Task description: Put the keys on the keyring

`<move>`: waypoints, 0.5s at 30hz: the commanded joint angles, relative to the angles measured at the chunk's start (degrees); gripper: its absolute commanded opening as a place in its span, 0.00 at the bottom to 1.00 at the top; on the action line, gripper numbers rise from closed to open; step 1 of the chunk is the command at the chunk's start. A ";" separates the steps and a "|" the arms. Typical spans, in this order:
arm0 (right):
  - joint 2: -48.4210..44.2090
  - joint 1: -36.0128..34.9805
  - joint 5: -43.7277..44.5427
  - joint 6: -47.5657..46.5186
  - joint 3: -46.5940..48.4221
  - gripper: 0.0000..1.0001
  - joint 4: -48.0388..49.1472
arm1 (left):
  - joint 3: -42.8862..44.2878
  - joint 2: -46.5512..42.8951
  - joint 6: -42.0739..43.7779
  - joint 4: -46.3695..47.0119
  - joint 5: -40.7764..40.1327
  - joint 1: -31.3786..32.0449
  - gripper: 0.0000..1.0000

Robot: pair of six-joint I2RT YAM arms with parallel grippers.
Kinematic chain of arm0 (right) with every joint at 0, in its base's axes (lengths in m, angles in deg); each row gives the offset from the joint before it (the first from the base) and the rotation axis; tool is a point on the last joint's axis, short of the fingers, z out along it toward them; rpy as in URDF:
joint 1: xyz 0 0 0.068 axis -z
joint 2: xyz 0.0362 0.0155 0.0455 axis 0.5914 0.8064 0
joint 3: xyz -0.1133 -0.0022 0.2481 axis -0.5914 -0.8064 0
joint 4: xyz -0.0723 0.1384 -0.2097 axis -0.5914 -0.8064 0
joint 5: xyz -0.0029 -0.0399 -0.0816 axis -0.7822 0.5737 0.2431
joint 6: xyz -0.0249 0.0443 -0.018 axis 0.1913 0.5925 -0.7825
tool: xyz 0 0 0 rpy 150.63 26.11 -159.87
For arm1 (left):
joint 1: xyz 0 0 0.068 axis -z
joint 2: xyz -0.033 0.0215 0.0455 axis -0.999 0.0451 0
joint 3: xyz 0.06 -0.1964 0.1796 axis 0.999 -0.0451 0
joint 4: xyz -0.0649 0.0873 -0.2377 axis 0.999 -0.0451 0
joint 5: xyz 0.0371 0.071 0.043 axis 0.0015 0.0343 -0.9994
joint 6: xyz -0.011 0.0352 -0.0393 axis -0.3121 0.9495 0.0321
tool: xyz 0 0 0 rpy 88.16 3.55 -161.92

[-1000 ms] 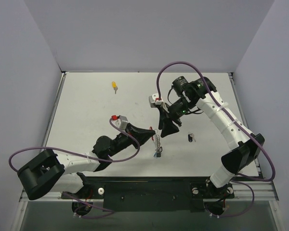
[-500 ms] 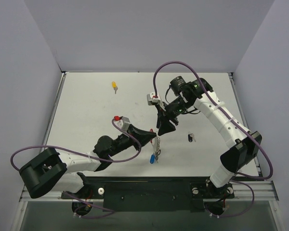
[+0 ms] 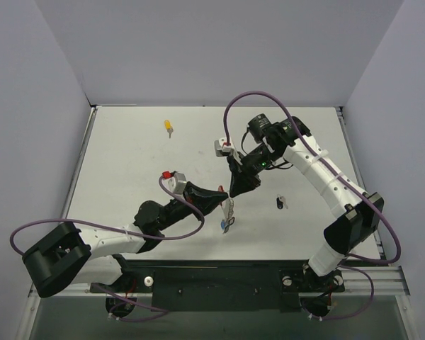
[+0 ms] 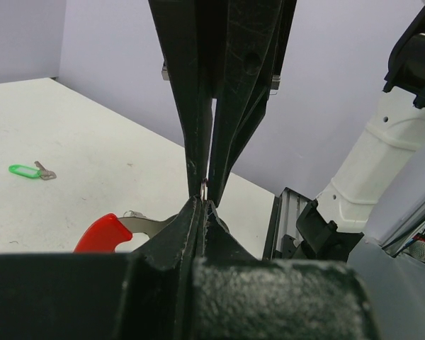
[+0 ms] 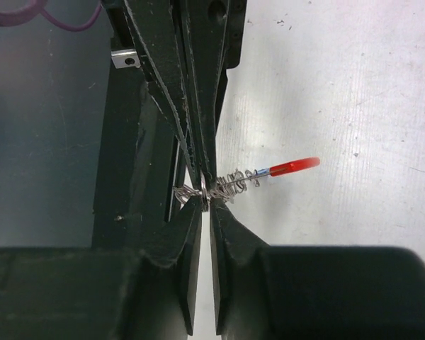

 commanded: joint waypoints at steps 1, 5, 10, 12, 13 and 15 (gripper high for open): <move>1.19 -1.22 -3.04 -0.87 0.04 0.02 -1.34 | 1.26 -1.35 0.73 16.52 -0.45 -0.20 0.00; 1.01 -1.30 -3.48 -1.66 0.30 0.00 -2.31 | 1.08 -1.44 0.73 16.08 -0.54 -0.20 0.00; 1.27 -2.01 0.29 -1.30 1.97 0.00 -3.98 | 0.82 -1.79 1.52 13.90 -0.63 -0.20 0.00; 1.54 -2.44 3.01 -3.93 3.90 0.00 -6.79 | 0.82 -2.40 2.14 11.01 -0.45 -0.20 0.00; 1.71 -2.62 4.85 -4.30 4.25 0.00 -7.84 | 0.99 -3.10 2.40 9.42 -0.36 -0.20 0.00; 1.80 -3.67 8.27 -4.74 5.04 0.00 -8.63 | 1.25 -4.85 3.45 4.33 -0.01 -0.11 0.11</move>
